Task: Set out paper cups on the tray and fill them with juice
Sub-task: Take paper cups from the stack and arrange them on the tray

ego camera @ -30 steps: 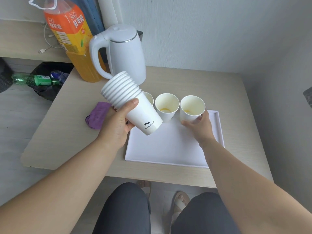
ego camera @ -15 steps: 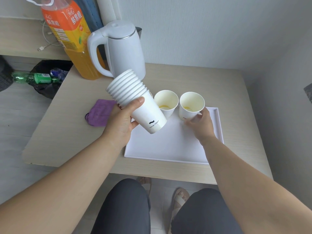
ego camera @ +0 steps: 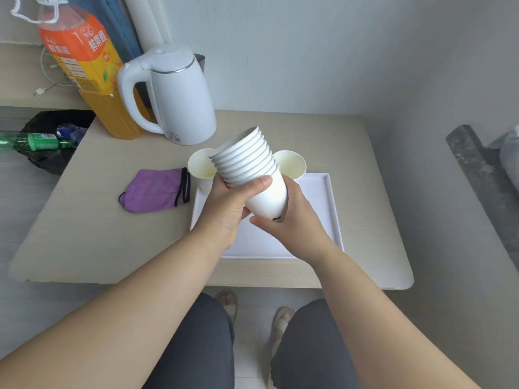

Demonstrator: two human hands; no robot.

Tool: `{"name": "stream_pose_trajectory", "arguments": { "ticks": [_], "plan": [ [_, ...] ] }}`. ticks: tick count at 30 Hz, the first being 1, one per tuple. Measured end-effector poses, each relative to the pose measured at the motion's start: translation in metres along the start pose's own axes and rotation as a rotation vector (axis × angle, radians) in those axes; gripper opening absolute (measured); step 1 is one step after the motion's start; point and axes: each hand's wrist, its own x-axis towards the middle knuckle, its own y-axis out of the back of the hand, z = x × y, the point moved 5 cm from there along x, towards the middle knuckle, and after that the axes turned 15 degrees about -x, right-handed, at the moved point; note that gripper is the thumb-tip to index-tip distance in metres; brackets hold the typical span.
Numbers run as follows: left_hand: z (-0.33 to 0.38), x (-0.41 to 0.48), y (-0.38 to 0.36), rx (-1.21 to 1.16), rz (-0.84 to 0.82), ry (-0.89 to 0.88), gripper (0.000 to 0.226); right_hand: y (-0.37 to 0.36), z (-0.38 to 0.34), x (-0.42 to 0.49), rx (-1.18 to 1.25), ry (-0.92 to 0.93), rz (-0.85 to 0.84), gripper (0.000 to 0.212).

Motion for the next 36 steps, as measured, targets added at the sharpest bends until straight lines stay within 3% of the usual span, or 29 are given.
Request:
{"name": "stream_pose_trajectory", "arguments": {
  "ticks": [10,14,20,25,31,36],
  "plan": [
    [-0.006,-0.008,-0.015,0.070,0.062,-0.034,0.048,0.016,0.021,-0.018,-0.033,-0.021,-0.029,0.075],
    [0.010,0.005,-0.009,-0.030,0.169,-0.044,0.036,0.024,0.042,-0.029,-0.060,-0.072,-0.021,0.077],
    [0.028,0.016,0.001,-0.079,0.192,-0.056,0.018,0.052,0.096,-0.035,0.266,-0.299,0.171,0.066],
    [0.025,0.016,0.009,-0.079,0.161,-0.049,0.031,0.064,0.123,0.003,0.325,-0.354,0.309,0.066],
    [0.020,0.019,0.027,-0.068,0.164,-0.041,0.050,0.050,0.138,0.039,0.173,-0.358,0.341,0.057],
    [0.015,0.023,0.035,-0.063,0.170,-0.038,0.049,0.044,0.152,0.045,0.074,-0.433,0.343,0.054]
  ]
}}
